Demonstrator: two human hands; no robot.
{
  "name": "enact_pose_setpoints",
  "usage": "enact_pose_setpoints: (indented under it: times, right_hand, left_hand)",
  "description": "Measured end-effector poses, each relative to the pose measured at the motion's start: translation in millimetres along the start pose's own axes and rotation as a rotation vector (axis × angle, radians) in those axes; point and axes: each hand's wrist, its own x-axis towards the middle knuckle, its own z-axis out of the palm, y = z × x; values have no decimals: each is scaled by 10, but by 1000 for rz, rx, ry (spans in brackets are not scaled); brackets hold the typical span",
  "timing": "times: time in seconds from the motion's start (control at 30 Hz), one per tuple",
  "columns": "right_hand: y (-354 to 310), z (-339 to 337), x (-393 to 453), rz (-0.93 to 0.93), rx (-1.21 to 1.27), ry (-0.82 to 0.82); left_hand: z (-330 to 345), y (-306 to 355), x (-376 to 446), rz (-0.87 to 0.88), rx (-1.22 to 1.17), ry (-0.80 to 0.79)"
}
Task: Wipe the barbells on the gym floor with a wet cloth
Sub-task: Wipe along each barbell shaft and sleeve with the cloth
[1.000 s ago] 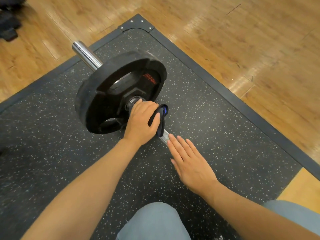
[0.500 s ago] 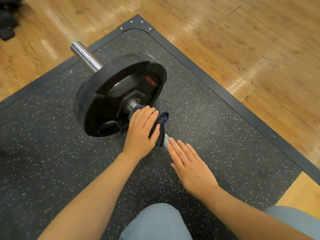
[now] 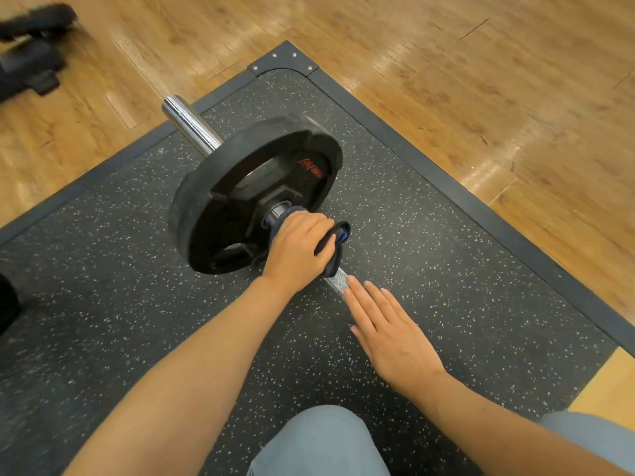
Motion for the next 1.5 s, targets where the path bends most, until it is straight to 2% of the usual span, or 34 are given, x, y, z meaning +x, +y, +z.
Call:
enact_pose_setpoints:
  times: [0.13,0.3,0.53,0.7,0.9,1.07,1.23,1.37,1.5]
  right_hand:
    - [-26,15,2,-5,8,21]
    - [-37,20,-2,-1,14,29]
    - [-34,-4,4,10,13,-25]
    - [-50,-49,18,19,11,-59]
    - [-69,-114,32,28,25,-90]
    - [-79,-282,38,64,9,-216]
    - [-110,-858,74,39,-4,-347]
    - [-186,-1582,89,47,14,-366]
    - [-374,-2372,137,56,74,-468]
  left_hand:
    - [-5,29,-160,84,46,31]
    - [-18,51,-235,97,76,-21]
    - [-173,-10,-442,198,46,-34]
    - [-306,34,-555,161,52,-30]
    - [-494,171,-658,75,147,67]
    - [-725,352,-637,44,202,81]
    - [-1128,659,-584,5,198,57]
    - [-1661,977,-500,-19,224,13]
    - [-2293,1269,-402,4,231,33]
